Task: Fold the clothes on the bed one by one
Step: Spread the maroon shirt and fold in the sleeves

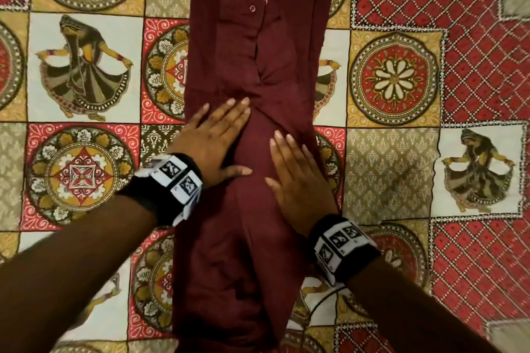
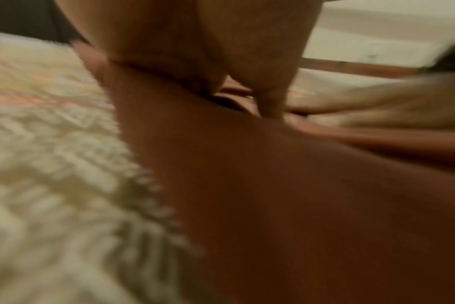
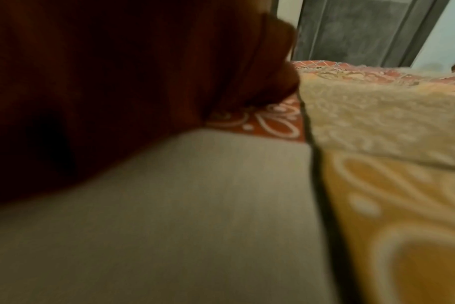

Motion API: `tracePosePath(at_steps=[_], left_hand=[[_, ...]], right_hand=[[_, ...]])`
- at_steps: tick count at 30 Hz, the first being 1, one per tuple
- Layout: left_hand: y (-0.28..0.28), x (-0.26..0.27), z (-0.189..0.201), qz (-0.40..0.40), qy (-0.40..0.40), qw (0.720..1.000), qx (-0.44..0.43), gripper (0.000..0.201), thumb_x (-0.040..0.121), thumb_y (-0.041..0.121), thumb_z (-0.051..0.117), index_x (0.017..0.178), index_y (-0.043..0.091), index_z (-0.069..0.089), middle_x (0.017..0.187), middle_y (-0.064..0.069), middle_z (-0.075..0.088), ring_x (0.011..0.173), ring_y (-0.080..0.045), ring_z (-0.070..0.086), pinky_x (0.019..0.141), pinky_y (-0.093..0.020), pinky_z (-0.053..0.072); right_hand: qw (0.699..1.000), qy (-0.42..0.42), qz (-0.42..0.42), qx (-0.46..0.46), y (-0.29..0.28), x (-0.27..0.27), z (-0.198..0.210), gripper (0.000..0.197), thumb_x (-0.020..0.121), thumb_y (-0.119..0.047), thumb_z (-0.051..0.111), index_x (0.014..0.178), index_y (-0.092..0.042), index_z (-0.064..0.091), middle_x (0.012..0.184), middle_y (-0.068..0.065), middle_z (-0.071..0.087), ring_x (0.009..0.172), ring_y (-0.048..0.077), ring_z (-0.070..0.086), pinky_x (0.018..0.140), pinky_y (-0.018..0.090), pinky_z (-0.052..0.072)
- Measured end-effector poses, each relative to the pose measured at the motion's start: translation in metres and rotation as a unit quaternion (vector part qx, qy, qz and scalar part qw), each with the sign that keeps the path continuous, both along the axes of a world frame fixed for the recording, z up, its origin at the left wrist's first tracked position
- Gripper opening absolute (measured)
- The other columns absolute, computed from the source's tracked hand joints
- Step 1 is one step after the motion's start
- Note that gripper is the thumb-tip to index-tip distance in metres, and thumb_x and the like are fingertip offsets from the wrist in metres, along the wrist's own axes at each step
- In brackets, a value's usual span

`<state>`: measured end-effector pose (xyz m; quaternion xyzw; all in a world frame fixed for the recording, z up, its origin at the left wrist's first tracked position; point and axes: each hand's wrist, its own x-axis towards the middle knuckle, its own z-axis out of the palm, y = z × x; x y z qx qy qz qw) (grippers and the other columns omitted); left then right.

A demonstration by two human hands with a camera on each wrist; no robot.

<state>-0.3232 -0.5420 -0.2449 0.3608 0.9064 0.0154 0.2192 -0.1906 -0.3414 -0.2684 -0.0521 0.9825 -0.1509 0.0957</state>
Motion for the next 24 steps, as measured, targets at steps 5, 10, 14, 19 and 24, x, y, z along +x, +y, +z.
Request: tracePosePath(at_steps=[5,10,14,19,24], left_hand=[[0.005,-0.069,0.026,0.047,-0.003,0.996,-0.073,0.128,0.068,0.088,0.052,0.159,0.014,0.001,0.166,0.000,-0.012,0.154,-0.024,-0.005,0.124,-0.043,0.006],[0.036,-0.044,0.044,-0.050,0.069,0.987,0.136,0.056,0.094,0.038,0.045,0.144,0.012,0.048,0.159,-0.011,0.034,0.145,-0.031,0.033,0.117,-0.046,0.031],[0.043,-0.002,0.003,-0.175,0.007,0.979,0.105,0.059,0.097,0.040,0.031,0.143,0.010,0.052,0.153,-0.008,0.045,0.141,-0.030,0.042,0.112,-0.047,0.037],[0.044,-0.046,-0.011,-0.196,-0.004,0.981,0.012,0.112,0.076,0.089,0.033,0.160,0.022,0.003,0.167,0.004,0.004,0.154,-0.021,0.005,0.122,-0.051,0.006],[0.063,-0.065,-0.006,-0.160,-0.026,0.985,-0.051,0.151,0.044,0.103,0.049,0.157,0.026,-0.015,0.166,0.009,-0.013,0.153,-0.017,-0.010,0.119,-0.058,-0.008]], right_hand=[[0.995,-0.035,-0.092,0.010,-0.010,0.017,0.026,0.104,0.093,-0.073,0.044,0.158,0.002,0.015,0.168,0.017,0.006,0.157,0.029,0.002,0.125,0.052,0.013],[0.995,-0.032,-0.076,-0.050,-0.054,0.049,0.058,0.086,0.099,-0.050,0.055,0.157,0.003,0.020,0.168,0.016,0.011,0.157,0.029,0.004,0.126,0.047,0.015],[0.984,-0.103,-0.146,-0.029,-0.062,0.077,0.035,0.084,0.102,-0.052,0.049,0.159,0.001,0.016,0.169,0.014,0.005,0.157,0.027,0.003,0.123,0.048,0.020],[0.984,-0.108,-0.137,-0.018,-0.060,0.097,0.018,0.110,0.091,-0.078,0.043,0.159,0.002,0.013,0.168,0.017,0.002,0.157,0.029,0.001,0.126,0.046,0.011],[0.971,-0.140,-0.196,0.001,-0.067,0.115,0.022,0.134,0.074,-0.097,0.038,0.160,0.000,0.003,0.168,0.017,-0.005,0.157,0.027,-0.007,0.127,0.044,0.003]])
